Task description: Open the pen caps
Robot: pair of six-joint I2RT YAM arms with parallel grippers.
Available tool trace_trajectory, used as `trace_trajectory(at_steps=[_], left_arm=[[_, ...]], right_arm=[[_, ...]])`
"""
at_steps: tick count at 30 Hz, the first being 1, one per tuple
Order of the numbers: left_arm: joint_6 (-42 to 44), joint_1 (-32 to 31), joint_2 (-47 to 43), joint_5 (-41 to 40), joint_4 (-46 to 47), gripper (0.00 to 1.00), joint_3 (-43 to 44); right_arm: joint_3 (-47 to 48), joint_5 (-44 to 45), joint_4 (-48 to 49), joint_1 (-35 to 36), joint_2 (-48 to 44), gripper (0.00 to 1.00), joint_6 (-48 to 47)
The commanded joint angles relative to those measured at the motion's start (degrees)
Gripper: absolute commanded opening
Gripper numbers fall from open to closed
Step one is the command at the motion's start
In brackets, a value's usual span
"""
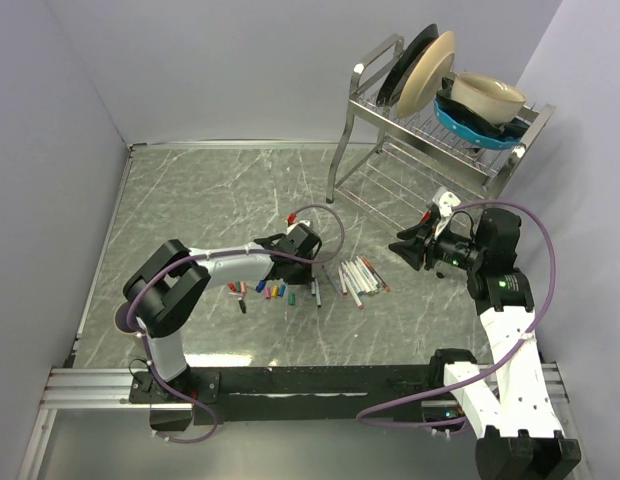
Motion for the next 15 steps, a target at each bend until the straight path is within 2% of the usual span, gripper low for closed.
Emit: trace_trajectory(at_steps=[1,8,15], left_arm=[[0.65,-1.52,1.13,2.09,-2.09,0.04,0.95],[0.74,-1.87,0.16,3.32,-2.00,0.05,1.39],[0.04,-1.87,-3.35,0.51,-0.96,0.10,0.34]], right_arm=[[0.32,-1.01,1.28,-0.57,-0.59,0.46,0.37],[0.31,-0.92,1.28,-0.75,-0.76,0.46,0.20],[0.23,-0.83,1.02,-1.01,-0.85,0.46,-0.16]])
